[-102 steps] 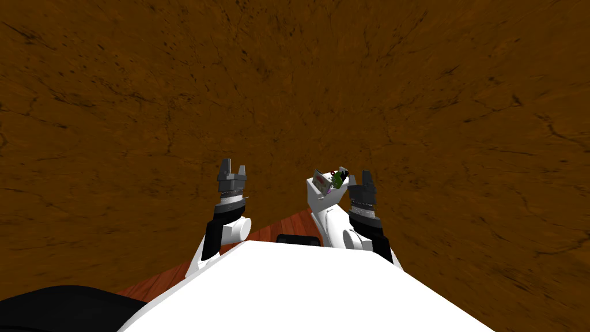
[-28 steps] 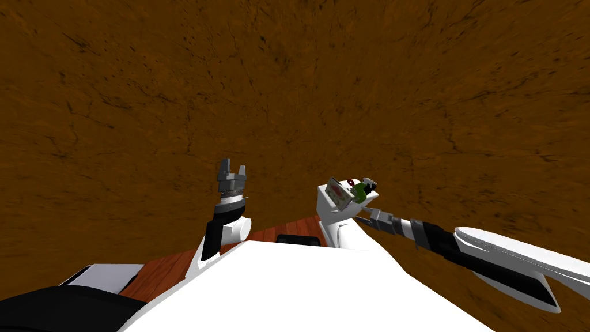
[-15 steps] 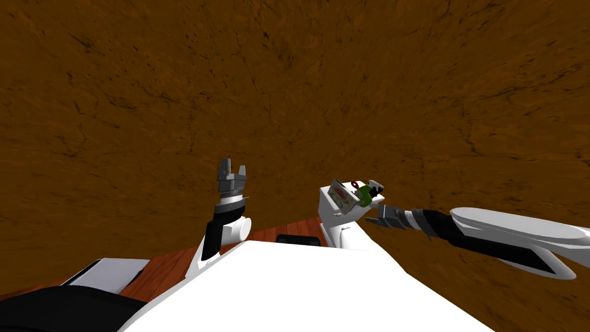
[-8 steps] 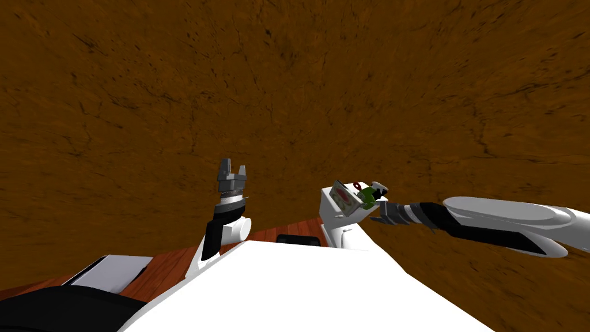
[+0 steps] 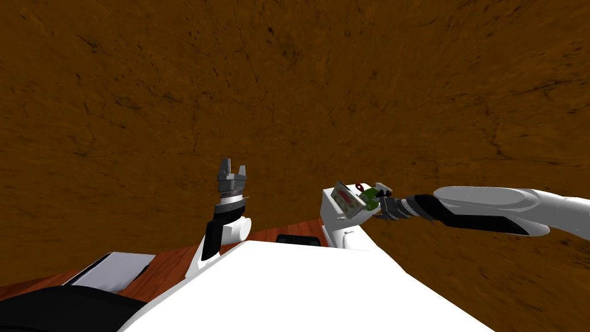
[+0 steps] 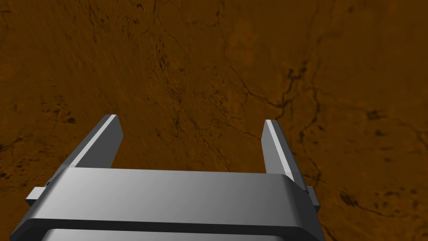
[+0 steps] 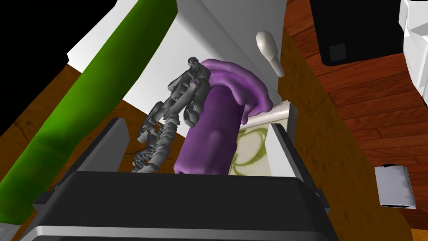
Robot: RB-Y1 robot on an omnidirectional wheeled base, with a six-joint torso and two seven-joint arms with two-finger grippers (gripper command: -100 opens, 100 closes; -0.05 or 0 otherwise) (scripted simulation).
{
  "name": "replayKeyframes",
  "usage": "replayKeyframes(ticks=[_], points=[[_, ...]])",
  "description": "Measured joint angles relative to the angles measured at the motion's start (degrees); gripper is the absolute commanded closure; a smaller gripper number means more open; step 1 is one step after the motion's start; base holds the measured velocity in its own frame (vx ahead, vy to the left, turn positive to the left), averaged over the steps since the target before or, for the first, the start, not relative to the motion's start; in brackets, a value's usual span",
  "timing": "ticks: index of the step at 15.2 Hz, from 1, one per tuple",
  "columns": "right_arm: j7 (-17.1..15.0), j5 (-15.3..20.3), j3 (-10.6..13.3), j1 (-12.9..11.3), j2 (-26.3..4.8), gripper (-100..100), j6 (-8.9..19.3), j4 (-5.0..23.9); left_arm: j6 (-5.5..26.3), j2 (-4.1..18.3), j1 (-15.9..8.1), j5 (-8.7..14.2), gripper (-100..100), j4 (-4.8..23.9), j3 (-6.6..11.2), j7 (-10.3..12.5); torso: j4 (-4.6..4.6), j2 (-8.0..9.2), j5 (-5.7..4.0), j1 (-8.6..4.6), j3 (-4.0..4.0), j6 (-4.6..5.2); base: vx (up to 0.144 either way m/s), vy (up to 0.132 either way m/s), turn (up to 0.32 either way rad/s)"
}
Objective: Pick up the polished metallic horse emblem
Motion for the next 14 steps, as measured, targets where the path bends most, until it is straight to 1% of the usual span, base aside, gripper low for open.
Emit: replayKeyframes(ticks=[1,2,3,5,6,11,12,14], points=[[-0.10,0.15,0.02,-0.07,-0.17,-100,-0.07,0.10,0.00,0.00,0.00,0.00,0,0.00,0.00,0.00,0.00,0.02,-0.01,-0.02,0.01,0.02,0.024,0.012,0.098],[0.01,0.47,0.46,-0.22,0.52,-100,0.09,0.03,0.00,0.00,0.00,0.00,0,0.00,0.00,0.00,0.00,0.01,-0.03,-0.02,0.01,0.01,0.047,0.019,0.150],[0.76,0.13,0.22,1.13,1.18,-100,0.86,-0.25,0.00,0.00,0.00,0.00,0,0.00,0.00,0.00,-0.02,-0.04,-0.03,-0.01,-0.02,0.00,0.057,0.018,0.131],[2.09,-0.06,0.38,2.13,2.44,-100,1.90,-0.32,0.00,0.00,0.00,0.00,0,0.00,0.00,0.00,-0.03,-0.11,-0.02,-0.01,-0.07,0.01,0.041,0.011,0.063],[2.26,-0.05,0.45,2.19,2.55,100,2.08,-0.36,0.00,0.00,0.00,0.00,0,0.00,0.00,0.00,-0.02,-0.08,-0.02,-0.02,-0.05,0.01,0.010,0.002,0.000],[2.26,-0.06,0.39,2.14,2.53,100,2.19,-0.21,0.00,0.00,0.00,0.00,0,0.00,0.00,0.00,-0.03,0.07,-0.11,0.01,0.02,-0.03,-0.003,-0.003,-0.024],[0.97,1.54,1.44,0.05,2.56,100,1.70,-0.38,0.00,0.00,0.00,0.00,0,0.00,0.01,0.00,-0.01,0.14,-0.09,0.00,0.06,0.00,-0.054,-0.011,-0.167],[-0.77,2.08,1.76,-1.58,1.48,100,0.52,-0.33,0.00,0.00,0.00,0.00,0,0.00,0.00,0.00,0.03,0.32,-0.10,-0.02,0.16,0.04,-0.055,-0.012,-0.098]])
